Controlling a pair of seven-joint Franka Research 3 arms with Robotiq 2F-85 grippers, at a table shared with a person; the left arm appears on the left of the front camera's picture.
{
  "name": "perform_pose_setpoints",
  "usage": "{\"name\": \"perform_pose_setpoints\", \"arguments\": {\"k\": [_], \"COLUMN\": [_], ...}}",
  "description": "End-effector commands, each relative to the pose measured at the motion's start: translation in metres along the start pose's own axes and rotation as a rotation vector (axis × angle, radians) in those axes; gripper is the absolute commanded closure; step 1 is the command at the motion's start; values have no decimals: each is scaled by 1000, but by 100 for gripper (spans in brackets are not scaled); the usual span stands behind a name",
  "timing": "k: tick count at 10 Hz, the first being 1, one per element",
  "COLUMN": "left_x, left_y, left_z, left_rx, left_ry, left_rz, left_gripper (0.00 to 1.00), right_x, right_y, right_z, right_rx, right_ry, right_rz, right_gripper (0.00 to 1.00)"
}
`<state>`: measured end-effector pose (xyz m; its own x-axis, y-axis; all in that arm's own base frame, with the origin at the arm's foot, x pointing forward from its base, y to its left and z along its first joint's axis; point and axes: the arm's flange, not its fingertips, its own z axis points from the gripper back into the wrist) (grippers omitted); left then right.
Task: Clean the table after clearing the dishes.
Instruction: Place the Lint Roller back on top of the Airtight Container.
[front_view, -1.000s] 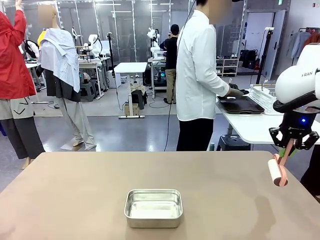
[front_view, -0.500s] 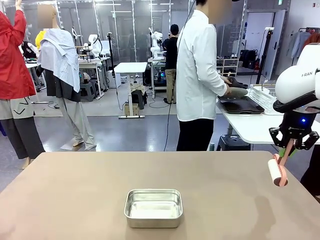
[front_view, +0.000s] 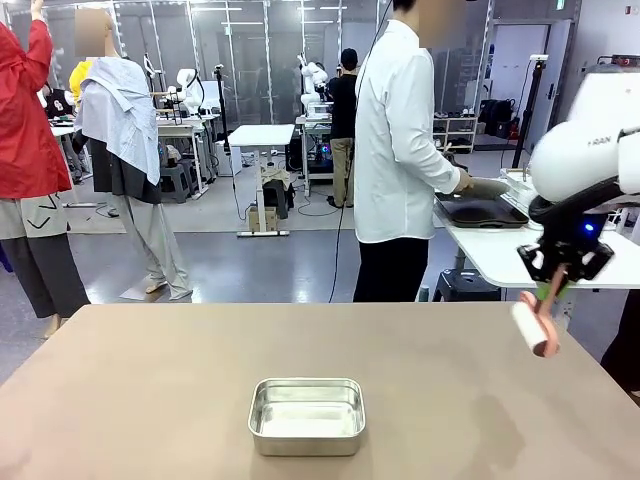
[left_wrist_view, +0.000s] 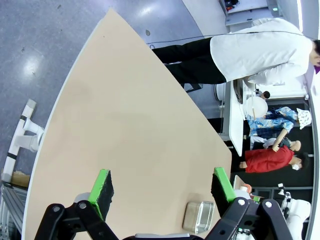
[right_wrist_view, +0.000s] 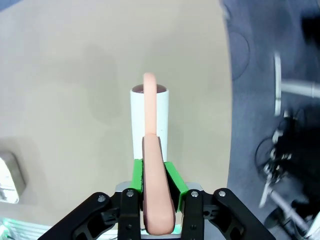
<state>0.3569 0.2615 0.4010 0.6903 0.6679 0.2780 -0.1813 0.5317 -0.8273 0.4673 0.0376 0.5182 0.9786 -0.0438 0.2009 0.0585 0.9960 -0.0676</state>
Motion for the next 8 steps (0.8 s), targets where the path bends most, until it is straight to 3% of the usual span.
{"name": "perform_pose_setpoints", "arguments": {"k": [1, 4, 8], "left_x": [1, 1, 1], "left_y": [-1, -1, -1], "left_z": [2, 2, 2], "left_rx": [-9, -9, -9], "left_ry": [-9, -9, -9], "left_rz": [8, 8, 8], "left_gripper": [0, 0, 0], "right_x": [-18, -45, -80], "right_y": [50, 127, 238], "right_z": [33, 54, 75], "right_rx": [-12, -6, 125], "right_ry": [-101, -130, -127], "right_rz": [277, 610, 1115], "right_gripper": [78, 78, 78]}}
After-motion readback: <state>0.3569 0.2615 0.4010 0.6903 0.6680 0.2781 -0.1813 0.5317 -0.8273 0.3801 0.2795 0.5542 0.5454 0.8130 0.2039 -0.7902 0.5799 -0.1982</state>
